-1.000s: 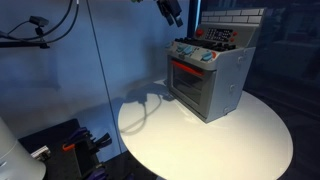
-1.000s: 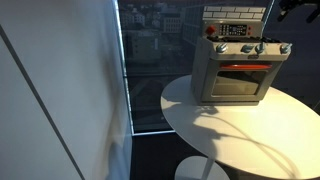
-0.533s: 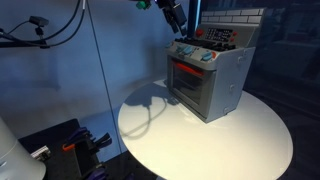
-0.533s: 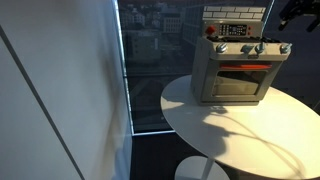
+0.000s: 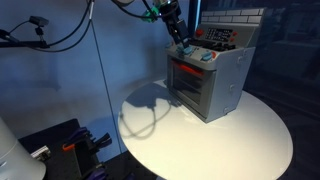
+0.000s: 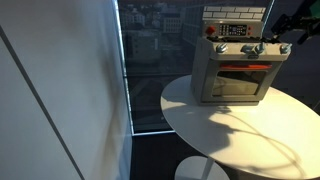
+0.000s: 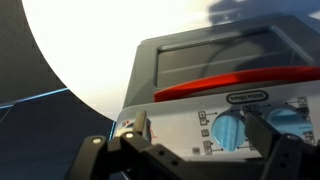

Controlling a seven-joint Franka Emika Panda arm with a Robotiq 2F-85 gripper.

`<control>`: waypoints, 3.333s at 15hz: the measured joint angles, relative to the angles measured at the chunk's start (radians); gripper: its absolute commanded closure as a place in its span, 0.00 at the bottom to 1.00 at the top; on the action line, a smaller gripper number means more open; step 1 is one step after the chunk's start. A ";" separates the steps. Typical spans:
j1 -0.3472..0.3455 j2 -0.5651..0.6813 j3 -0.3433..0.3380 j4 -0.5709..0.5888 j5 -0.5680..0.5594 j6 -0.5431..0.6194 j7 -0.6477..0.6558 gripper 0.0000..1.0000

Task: Turn the third knob from the left in a clockwise direction

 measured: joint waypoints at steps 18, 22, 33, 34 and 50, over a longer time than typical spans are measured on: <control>0.053 0.100 -0.056 0.069 -0.004 0.088 -0.011 0.29; 0.055 0.103 -0.060 0.074 -0.004 0.088 -0.011 0.32; 0.064 0.107 -0.064 0.079 -0.004 0.088 -0.011 0.41; 0.064 0.107 -0.064 0.079 -0.004 0.088 -0.011 0.37; 0.079 0.115 -0.067 0.086 -0.004 0.089 -0.012 0.19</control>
